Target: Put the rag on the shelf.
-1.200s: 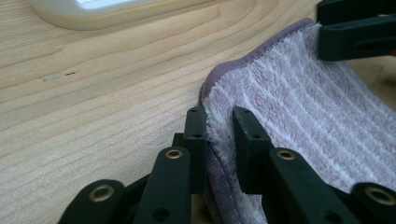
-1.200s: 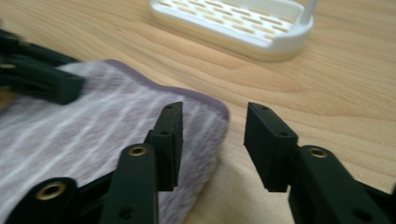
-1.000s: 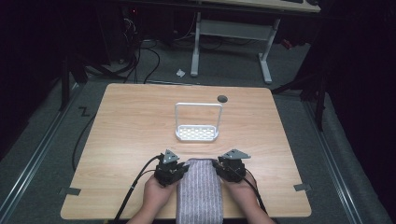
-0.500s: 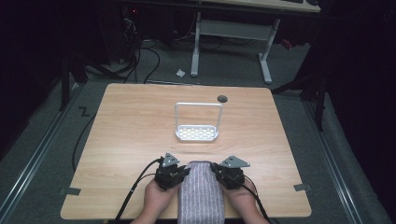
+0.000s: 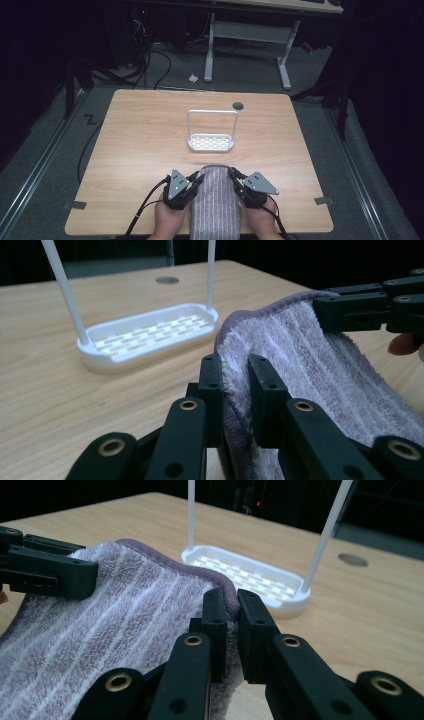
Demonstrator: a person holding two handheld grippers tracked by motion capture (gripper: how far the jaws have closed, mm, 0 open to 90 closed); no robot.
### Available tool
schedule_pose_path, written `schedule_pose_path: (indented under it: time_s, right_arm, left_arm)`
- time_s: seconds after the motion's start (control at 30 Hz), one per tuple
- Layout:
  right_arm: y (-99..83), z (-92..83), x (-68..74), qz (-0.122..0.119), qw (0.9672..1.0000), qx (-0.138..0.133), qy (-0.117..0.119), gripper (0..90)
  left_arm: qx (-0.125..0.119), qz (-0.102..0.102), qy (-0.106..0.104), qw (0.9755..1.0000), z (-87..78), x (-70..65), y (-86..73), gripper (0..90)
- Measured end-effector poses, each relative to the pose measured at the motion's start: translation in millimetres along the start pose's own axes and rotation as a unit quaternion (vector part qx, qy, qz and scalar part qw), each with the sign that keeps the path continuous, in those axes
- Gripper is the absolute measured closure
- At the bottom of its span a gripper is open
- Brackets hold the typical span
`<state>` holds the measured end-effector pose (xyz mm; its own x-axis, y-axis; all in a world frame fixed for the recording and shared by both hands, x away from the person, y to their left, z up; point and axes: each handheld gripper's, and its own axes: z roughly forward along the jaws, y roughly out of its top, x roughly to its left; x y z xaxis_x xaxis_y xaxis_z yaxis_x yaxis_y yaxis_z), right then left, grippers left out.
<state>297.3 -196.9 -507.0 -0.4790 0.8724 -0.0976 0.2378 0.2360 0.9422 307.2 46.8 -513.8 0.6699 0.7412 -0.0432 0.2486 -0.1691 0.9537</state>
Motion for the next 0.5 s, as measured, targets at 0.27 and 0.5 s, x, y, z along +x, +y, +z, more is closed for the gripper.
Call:
schedule_pose_path:
  time_s: [0.27, 0.5]
  right_arm:
    - [5.9, -7.6, 3.3, -0.013, 0.9993, -0.034, -0.009, 83.5]
    - [12.7, -11.2, 4.6, -0.016, 0.9987, -0.049, -0.006, 83.6]
  left_arm:
    - [-0.030, 0.004, -0.001, 0.9996, -8.0, -1.8, 3.9, 78.1]
    - [-0.048, 0.007, -0.013, 0.9987, -12.1, -2.8, 17.6, 78.7]
